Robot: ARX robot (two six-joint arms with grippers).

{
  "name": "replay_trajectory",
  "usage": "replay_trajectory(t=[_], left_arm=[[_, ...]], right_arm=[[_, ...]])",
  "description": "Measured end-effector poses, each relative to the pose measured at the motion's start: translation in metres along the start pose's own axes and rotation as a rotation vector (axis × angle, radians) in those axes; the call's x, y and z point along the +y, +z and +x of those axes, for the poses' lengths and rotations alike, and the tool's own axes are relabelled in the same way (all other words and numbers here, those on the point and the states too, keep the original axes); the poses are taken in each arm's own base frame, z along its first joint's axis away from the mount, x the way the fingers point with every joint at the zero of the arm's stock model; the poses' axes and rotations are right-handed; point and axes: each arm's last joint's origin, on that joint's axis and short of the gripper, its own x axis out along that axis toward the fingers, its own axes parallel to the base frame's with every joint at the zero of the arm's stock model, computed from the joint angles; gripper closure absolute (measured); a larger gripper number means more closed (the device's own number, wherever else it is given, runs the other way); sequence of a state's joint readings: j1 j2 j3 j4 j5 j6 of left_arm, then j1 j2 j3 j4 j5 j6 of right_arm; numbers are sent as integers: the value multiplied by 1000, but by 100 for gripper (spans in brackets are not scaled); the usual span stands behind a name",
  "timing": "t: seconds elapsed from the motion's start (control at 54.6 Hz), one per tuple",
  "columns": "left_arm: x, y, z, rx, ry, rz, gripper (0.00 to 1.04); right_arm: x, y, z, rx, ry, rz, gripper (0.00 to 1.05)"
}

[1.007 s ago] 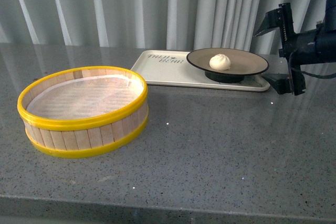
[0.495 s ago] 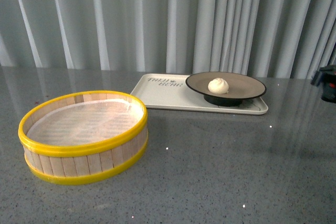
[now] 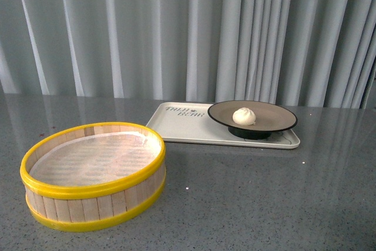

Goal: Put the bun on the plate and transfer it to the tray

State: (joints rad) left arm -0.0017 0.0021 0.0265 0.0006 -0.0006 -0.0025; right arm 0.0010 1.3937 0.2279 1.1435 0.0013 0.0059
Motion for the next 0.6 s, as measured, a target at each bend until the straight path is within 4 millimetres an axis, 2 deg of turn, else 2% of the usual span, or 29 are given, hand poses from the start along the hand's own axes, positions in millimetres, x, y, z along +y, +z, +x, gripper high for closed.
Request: replay_trajectory(t=[0.147,0.604], left_arm=[[0,0,0,1,-1,0,7],[0,0,0,0,0,0,7]], right_arm=[[0,1,-22,-5,-1,-1,103],[0,1,-61,-7,-1,-2,103]])
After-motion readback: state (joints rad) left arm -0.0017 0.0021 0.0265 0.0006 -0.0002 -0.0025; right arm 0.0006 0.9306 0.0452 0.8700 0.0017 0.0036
